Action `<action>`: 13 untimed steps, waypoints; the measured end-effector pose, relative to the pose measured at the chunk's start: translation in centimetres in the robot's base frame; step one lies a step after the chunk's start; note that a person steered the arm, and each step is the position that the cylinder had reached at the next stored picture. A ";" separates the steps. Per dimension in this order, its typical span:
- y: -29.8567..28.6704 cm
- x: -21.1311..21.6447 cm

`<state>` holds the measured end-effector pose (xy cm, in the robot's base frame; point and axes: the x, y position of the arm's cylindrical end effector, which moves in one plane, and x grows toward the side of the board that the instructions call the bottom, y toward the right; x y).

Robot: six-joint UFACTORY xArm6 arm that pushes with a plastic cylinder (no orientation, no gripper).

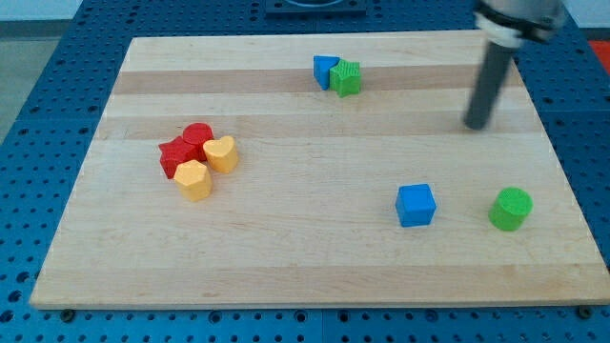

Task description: Move the green circle towards the blue triangle

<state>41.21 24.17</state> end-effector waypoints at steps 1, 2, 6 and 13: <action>7.4 5.7; 8.7 11.7; -18.0 3.9; -23.7 -2.5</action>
<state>38.72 0.50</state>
